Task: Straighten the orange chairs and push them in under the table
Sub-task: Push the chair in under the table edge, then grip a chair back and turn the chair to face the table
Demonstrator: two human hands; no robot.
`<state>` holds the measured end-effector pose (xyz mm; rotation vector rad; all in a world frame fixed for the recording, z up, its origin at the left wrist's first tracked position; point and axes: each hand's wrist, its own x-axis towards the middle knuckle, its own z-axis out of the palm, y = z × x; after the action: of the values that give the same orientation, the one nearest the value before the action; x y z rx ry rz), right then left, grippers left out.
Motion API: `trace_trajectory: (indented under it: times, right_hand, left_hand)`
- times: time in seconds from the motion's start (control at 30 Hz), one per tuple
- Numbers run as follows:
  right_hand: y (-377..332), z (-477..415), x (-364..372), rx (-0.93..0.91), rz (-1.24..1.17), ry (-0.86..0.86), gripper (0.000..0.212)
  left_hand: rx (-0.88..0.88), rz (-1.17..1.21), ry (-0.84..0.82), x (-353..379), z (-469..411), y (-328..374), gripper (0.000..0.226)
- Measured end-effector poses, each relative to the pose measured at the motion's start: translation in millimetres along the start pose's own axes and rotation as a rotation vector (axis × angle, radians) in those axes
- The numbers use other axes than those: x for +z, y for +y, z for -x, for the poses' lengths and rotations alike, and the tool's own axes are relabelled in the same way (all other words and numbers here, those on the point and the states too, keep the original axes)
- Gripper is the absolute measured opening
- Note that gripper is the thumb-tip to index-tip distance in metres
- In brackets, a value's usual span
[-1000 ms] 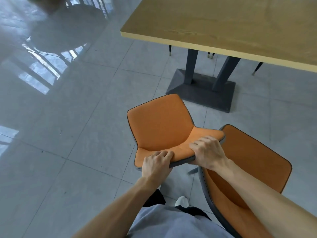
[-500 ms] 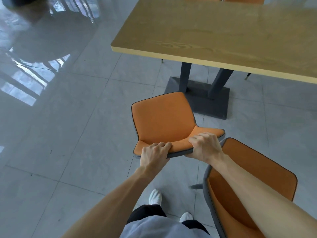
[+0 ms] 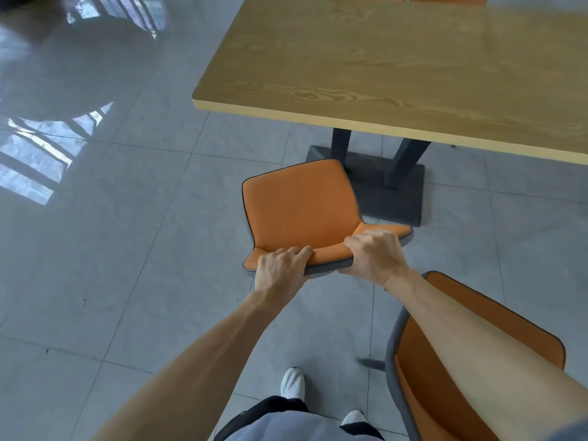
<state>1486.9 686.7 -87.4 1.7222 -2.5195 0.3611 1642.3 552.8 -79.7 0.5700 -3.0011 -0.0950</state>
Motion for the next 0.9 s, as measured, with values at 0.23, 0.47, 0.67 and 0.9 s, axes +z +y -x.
trace_trajectory:
  times: [0.23,0.47,0.67,0.9]
  right_hand:
    - [1.9,-13.0,7.1,-0.006,0.031,-0.047,0.05]
    - [-13.1,-10.4,-10.6,0.045,0.085,-0.157,0.049]
    - [-34.5,-7.8,-33.8,0.168,0.176,-0.382,0.042]
    - [-59.1,10.1,-80.7,0.293,0.194,-0.325,0.033]
  left_hand:
    - [0.019,-0.04,-0.011,1.9,-10.7,-12.6,0.032]
    - [-0.002,-0.013,-0.125,-5.4,-7.3,-11.2,0.02]
    - [0.035,0.023,-0.255,-26.8,-5.4,-8.6,0.021]
    - [0.179,0.025,-0.205,-69.6,-2.1,10.3,0.027]
